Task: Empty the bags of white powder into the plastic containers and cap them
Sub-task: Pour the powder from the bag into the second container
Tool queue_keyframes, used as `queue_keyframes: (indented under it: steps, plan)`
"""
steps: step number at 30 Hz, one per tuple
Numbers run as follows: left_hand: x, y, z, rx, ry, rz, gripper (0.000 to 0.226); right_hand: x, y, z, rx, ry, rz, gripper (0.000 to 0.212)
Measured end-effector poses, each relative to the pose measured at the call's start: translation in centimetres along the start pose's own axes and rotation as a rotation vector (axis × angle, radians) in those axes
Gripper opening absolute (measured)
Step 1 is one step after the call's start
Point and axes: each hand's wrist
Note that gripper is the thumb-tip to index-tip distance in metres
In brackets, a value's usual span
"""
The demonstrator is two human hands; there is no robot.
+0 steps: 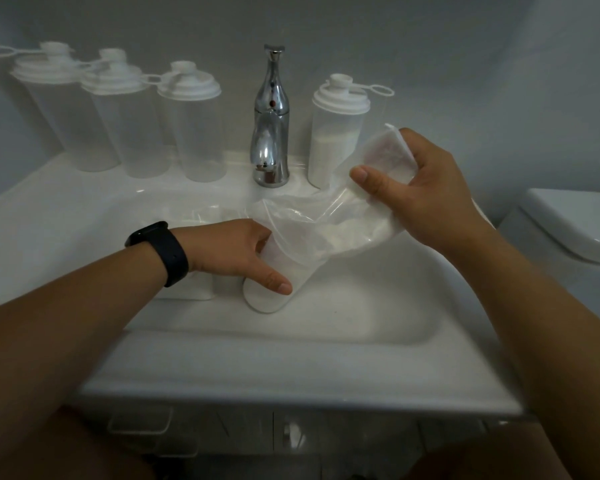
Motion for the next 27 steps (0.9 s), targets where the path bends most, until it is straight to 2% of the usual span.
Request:
queue_keyframes:
  steps: [1, 2, 4, 5, 19, 23, 27]
  plan:
    - [-0.1, 0.0, 0.1, -0.004, 0.000, 0.003, 0.032, 0.0, 0.0, 0.0, -0.004, 0.002, 0.000, 0.023]
    - [0.0, -0.1, 0.0, 0.006, -0.011, 0.008, 0.042, 0.0, 0.1, 0.0, -0.004, 0.006, 0.005, 0.021]
    - [-0.2, 0.0, 0.1, 0.032, -0.021, 0.019, 0.080, 0.0, 0.1, 0.1, 0.005, 0.007, 0.017, 0.020]
    - [-0.2, 0.0, 0.0, 0.030, -0.013, 0.019, 0.086, 0.0, 0.2, 0.1, 0.005, 0.005, 0.015, 0.021]
    - [-0.4, -0.1, 0.0, -0.018, -0.044, -0.004, 0.087, 0.1, -0.1, 0.2, -0.001, -0.022, -0.018, 0.028]
    - [0.0, -0.1, -0.4, -0.007, -0.050, 0.014, 0.099, 0.1, 0.0, 0.2, 0.030, -0.035, -0.003, 0.024]
    - [0.3, -0.1, -0.9, 0.013, -0.052, 0.029, 0.100, 0.1, -0.1, 0.3, 0.038, -0.041, -0.007, 0.024]
Point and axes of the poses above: each hand's wrist, its own x-axis towards the middle knuckle, its own y-axis out of the back of the hand, z = x × y, and after that the axes turned 1 degree about z, right-handed
